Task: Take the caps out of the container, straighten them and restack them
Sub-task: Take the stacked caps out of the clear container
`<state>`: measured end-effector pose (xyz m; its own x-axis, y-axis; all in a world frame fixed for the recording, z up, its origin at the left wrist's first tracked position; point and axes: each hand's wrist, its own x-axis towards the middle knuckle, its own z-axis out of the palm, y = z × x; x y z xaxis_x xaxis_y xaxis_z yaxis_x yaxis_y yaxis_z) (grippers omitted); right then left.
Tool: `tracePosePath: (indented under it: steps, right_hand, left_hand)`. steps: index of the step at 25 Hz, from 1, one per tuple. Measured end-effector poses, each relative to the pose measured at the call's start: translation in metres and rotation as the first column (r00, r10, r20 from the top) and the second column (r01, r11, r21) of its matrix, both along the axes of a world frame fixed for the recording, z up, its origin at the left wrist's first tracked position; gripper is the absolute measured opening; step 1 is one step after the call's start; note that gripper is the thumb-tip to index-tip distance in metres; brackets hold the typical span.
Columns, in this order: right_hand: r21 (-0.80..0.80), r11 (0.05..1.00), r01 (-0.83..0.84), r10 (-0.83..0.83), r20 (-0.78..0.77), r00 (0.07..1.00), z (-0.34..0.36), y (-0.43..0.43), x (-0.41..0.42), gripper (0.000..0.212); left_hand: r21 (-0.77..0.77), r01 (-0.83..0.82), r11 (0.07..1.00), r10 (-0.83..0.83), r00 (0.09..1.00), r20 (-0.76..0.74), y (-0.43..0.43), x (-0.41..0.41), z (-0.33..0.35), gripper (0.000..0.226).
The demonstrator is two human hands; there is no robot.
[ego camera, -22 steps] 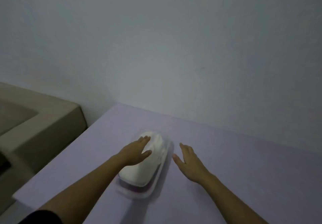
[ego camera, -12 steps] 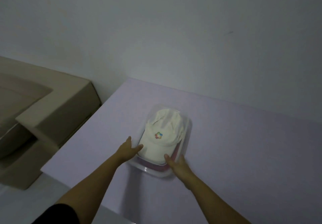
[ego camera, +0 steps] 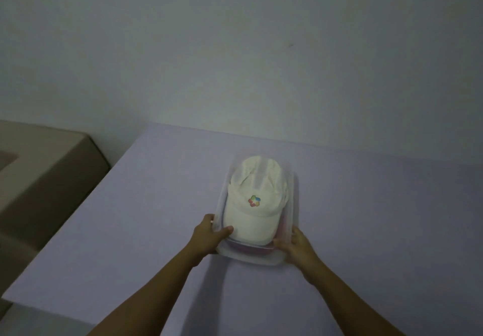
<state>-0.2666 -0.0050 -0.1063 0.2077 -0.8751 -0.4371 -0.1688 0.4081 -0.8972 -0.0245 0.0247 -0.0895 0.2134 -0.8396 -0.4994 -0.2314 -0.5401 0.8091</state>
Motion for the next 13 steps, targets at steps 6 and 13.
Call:
tracePosePath:
  steps: [6, 13]
  right_hand:
    - [0.079, 0.994, 0.070, -0.069, -0.017, 0.997, 0.003, 0.016, -0.098, 0.091]
    - [0.073, 0.996, 0.042, -0.044, 0.028, 0.999, 0.001, 0.031, -0.118, 0.065]
  left_hand:
    - [0.042, 0.082, 0.996, -0.079, 0.993, -0.086, 0.001, -0.095, -0.010, 0.051]
    - [0.075, 0.095, 0.993, -0.093, 0.995, -0.040, 0.018, -0.120, -0.021, 0.051]
